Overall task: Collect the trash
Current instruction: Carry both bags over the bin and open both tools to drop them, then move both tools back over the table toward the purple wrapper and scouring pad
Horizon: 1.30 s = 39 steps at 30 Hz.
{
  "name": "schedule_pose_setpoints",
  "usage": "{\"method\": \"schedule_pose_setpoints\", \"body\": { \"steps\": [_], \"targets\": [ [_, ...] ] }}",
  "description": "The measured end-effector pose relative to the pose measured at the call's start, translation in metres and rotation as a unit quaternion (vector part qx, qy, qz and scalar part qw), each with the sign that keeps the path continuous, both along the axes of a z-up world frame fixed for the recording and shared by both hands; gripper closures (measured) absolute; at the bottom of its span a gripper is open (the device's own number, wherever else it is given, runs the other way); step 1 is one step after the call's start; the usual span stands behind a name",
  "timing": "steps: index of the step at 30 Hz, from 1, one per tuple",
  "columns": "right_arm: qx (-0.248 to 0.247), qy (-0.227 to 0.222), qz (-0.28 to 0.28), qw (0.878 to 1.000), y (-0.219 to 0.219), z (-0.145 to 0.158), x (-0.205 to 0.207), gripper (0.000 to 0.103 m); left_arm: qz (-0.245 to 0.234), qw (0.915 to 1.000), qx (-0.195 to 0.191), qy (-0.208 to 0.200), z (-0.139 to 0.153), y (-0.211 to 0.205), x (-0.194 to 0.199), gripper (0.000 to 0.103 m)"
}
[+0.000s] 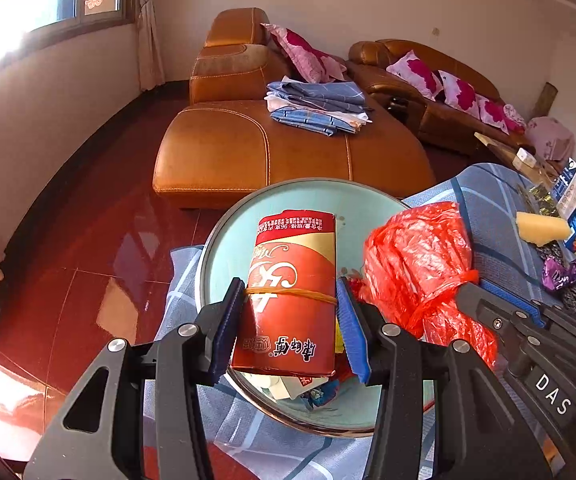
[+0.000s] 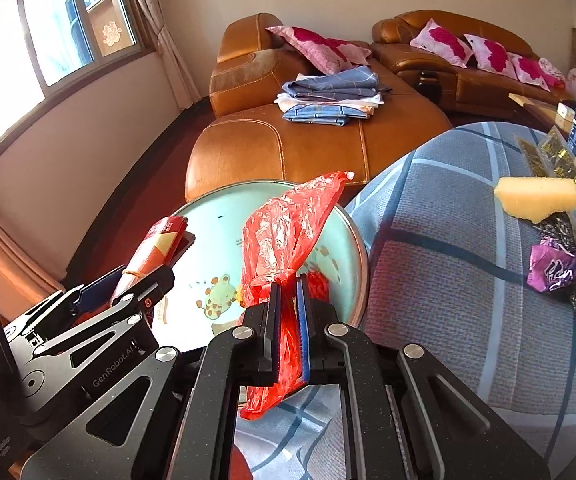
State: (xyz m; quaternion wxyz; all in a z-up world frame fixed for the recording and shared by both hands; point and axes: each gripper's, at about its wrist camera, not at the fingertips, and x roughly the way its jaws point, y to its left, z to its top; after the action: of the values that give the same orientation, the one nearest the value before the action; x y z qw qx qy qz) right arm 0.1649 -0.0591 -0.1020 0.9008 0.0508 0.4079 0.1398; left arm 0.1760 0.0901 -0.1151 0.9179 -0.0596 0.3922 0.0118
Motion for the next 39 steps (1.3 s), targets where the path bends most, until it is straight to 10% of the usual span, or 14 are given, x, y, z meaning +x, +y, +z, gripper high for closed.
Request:
{"method": "schedule_pose_setpoints", "body": {
  "steps": [8, 24, 39],
  "targets": [
    [0.02, -0.002, -0.024, 1.0, -0.017, 0.0, -0.002, 0.08, 0.012, 0.9995, 0.029, -0.008, -0.001, -0.006, -0.001, 0.055],
    [-0.001, -0.063, -0.12, 0.991, -0.093, 0.026, -0.046, 0.045, 0.018, 0.987, 0.134, -0.086, 0.037, -0.058, -0.041, 0.011],
    [-0.006, -0.085, -0.196, 0.977, -0.16, 0.037, -0.091, 0.043, -0.039, 0.9838, 0.136, -0.111, 0.063, -0.117, -0.068, 0.006]
  ]
}}
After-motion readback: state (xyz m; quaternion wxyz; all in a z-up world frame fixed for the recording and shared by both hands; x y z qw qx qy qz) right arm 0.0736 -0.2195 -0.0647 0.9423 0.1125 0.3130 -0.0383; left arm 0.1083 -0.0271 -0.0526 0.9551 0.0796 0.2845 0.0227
